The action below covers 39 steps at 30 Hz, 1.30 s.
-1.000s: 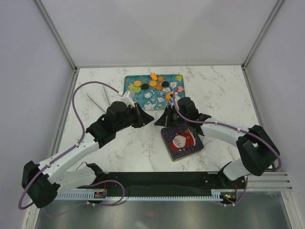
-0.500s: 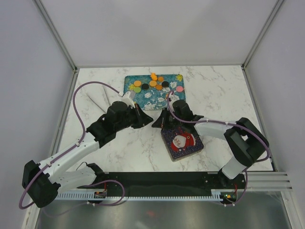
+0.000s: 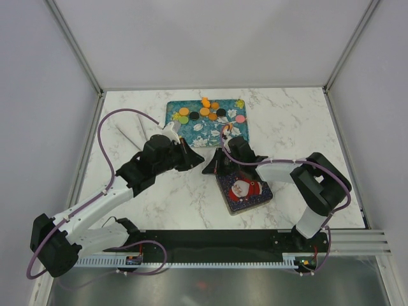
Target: Pack the cookies
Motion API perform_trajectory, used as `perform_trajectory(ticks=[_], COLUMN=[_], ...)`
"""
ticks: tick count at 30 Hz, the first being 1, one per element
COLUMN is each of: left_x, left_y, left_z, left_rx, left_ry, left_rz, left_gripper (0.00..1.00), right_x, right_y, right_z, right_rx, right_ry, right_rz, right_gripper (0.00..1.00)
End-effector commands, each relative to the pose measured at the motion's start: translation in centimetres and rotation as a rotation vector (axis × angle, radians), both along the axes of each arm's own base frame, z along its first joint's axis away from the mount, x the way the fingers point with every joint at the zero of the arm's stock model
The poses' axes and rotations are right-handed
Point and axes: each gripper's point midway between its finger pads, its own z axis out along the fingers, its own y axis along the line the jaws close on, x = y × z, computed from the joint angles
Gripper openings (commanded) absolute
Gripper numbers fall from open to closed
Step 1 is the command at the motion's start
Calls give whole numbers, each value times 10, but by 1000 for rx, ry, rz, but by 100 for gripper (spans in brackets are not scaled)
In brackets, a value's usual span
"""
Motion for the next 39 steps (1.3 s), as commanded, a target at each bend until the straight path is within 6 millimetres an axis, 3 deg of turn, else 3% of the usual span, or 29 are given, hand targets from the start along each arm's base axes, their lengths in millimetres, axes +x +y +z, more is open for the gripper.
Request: perform_trajectory(ticks=[1, 5, 6, 10, 13, 16, 20, 23, 24, 26, 27, 29, 32, 39], left_x=[2, 1, 1, 1, 1, 2, 2, 2, 2, 3, 3, 3, 3, 4], left_y=[1, 2, 3, 4, 4, 3, 2, 2, 2, 2, 1, 2, 4, 3], left_z=[1, 6, 6, 7, 6, 7, 7, 3, 4, 3, 2, 1, 1, 0], left_rx=[18, 12, 13, 11, 12, 9, 7, 14, 12, 11, 10, 11, 14, 16], left_ry=[-29, -41, -42, -44, -41, -43, -41, -35, -35, -32, -31, -28, -32, -28], left_rz=[-18, -19, -16, -16, -18, -19, -23, -22, -21, -22, -24, -23, -18, -18], left_gripper=[11, 11, 11, 11, 11, 11, 12, 11, 11, 11, 11, 11, 11, 11], right_x=[7, 16, 16, 21, 19, 15, 10, 10, 10, 9, 6, 4, 4, 11], right_y=[-5, 0, -2, -16, -27, -31, -30, -24, -22, -12, -10, -7, -14, -16], right_z=[0, 45, 62, 99, 108, 103, 80, 55, 32, 13, -9, -21, -30, -12], right_rx=[-48, 0, 17, 64, 85, 89, 97, 95, 58, 15, -21, -42, -69, -89], right_ry=[-31, -118, -153, -212, -219, -199, -148, -95, -53, -26, 15, 30, 34, -13], right_rz=[-9, -9, -12, -63, -88, -99, -100, -94, -91, -64, -51, -48, -74, -80], right_gripper=[0, 0, 0, 0, 0, 0, 0, 0, 0, 0, 0, 0, 0, 0])
